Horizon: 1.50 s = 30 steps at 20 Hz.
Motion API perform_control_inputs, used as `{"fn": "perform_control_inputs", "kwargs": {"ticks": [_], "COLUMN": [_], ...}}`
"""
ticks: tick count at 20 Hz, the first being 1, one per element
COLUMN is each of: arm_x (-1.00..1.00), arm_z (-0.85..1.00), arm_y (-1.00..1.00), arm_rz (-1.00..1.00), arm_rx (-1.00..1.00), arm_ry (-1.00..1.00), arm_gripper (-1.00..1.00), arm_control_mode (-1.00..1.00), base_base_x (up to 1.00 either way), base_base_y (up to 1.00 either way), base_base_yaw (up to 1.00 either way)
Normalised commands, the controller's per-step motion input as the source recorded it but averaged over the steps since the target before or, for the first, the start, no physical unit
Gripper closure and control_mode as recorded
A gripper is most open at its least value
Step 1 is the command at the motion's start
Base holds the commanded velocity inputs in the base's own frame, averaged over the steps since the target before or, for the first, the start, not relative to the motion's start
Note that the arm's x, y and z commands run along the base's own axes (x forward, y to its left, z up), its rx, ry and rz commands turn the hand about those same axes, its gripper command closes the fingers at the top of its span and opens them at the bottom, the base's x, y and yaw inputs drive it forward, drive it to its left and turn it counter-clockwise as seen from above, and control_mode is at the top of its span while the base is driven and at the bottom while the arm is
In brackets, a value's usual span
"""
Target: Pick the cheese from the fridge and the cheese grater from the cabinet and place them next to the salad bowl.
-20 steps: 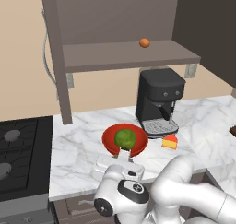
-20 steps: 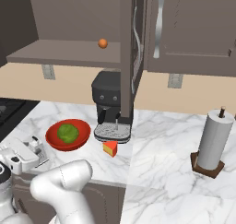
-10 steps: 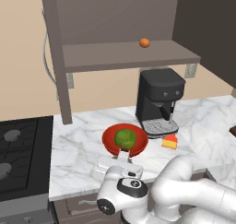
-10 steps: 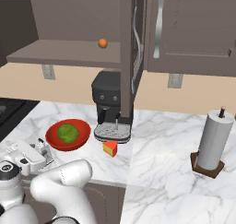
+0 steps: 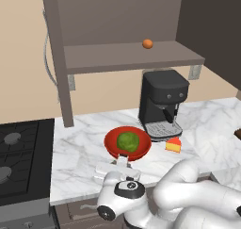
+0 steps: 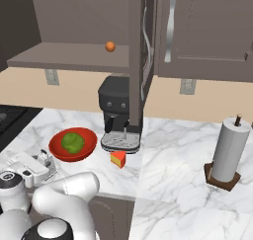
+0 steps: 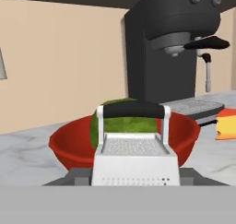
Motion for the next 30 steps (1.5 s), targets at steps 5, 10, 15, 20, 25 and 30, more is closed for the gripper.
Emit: {"fn": "perform_control_inputs", "kwargs": {"ticks": [5, 10, 15, 20, 25, 30], "arm_x": [0.10, 0.03, 0.03, 0.23, 0.20, -0.03], "arm_z": [-0.03, -0.16, -0.42, -0.45, -0.24, 0.11], "arm_y": [0.32, 0.15, 0.00, 0.00, 0.00, 0.00], "arm_rz": [0.00, 0.00, 0.00, 0.00, 0.00, 0.00], "arm_rx": [0.00, 0.00, 0.06, 0.06, 0.06, 0.01], "arm_ry": [-0.05, -0.09, -0.19, -0.17, -0.12, -0.16], "arm_gripper": [1.00, 1.00, 1.00, 1.00, -1.00, -1.00], "arm_control_mode": [-1.00, -1.00, -1.00, -1.00, -1.00, -1.00], "base_base_x": [0.00, 0.00, 0.00, 0.00, 0.00, 0.00], "base_base_y": [0.00, 0.00, 0.00, 0.00, 0.00, 0.00], "base_base_yaw": [0.00, 0.00, 0.00, 0.00, 0.00, 0.00]}}
